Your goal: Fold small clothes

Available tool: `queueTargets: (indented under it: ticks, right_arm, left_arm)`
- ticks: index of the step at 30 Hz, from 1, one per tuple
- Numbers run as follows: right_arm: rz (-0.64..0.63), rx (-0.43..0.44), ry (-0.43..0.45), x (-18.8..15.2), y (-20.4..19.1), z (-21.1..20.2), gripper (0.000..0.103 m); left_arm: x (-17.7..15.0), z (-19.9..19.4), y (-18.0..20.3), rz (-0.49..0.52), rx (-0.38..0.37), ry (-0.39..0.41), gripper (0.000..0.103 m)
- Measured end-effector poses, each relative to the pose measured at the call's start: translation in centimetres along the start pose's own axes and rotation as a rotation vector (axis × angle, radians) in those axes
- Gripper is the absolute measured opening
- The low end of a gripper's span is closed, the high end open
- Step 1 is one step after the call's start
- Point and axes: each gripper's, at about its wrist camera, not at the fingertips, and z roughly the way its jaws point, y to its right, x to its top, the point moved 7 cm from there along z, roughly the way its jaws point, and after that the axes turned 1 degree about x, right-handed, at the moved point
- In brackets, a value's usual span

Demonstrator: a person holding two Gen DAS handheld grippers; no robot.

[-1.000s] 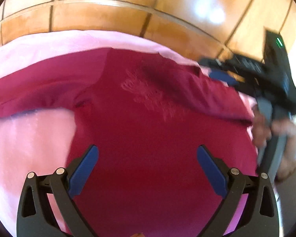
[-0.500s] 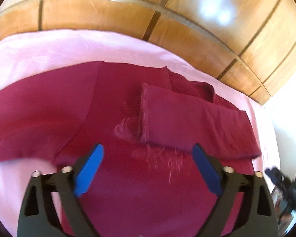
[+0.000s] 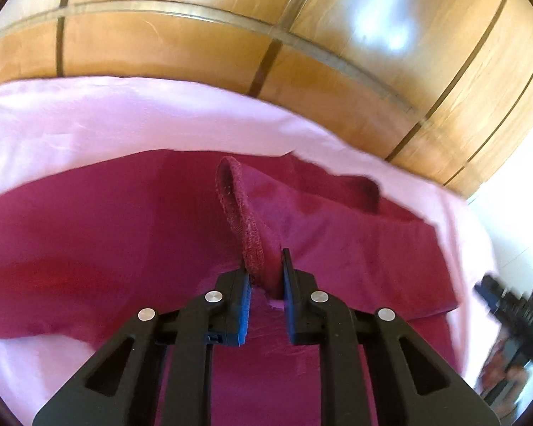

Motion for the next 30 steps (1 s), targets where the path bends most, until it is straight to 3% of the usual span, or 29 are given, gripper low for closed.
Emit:
queueTargets:
  ticks: [4, 6, 7, 9, 12, 14, 18, 21, 26, 30]
  right_arm:
    - [-0.045, -0.098, -0.090, -0.8, 0.0, 5.2, 0.067]
    - [-0.060, -0.153, -0.139, -2.3, 0.6, 7.9, 0.068]
    - [-0.094, -0.183, -0.124, -2.8, 0.6, 8.5, 0.068]
    - [-0.167, -0.245, -0.092, -3.2, -0.2, 8.8, 0.072]
    - [-0.182, -0.264, -0.091, -3.3, -0.2, 9.1, 0.073]
    - [-0.183, -0.260, -0.090, -3.3, -0.2, 9.1, 0.076]
    - [-0.227, -0.281, -0.112, -3.6, -0.9, 9.6, 0.088]
    - [-0.247, -0.295, -0.118, -3.6, -1.2, 9.8, 0.091]
    - [-0.243, -0.277, -0.116, -3.7, -1.2, 9.9, 0.093]
    - [-0.255, -0.293, -0.110, -3.9, -1.3, 10.0, 0.093]
  left_arm:
    - [-1.5, 1.2, -2.2, 0.011, 0.124, -0.023, 0.015]
    - [-2.5, 2.3, -3.3, 0.000, 0.147, -0.056, 0.017]
    - [-2.6, 2.4, -3.4, 0.005, 0.132, -0.040, 0.018]
    - [-2.7, 1.9, -3.3, 0.009, 0.140, -0.029, 0.025]
    - [-2.7, 0.6, -3.8, -0.021, 0.126, -0.005, 0.056]
    - [-3.0, -1.1, -5.0, -0.063, 0.115, 0.026, 0.059]
    - [-4.1, -5.4, -10.0, -0.248, 0.104, 0.078, 0.059]
    - [-5.2, -8.7, -14.6, -0.368, 0.102, 0.128, 0.059]
    - [-7.9, -14.6, -24.4, -0.568, 0.273, 0.239, 0.059]
    - [-10.4, -18.3, -32.6, -0.796, 0.343, 0.285, 0.059]
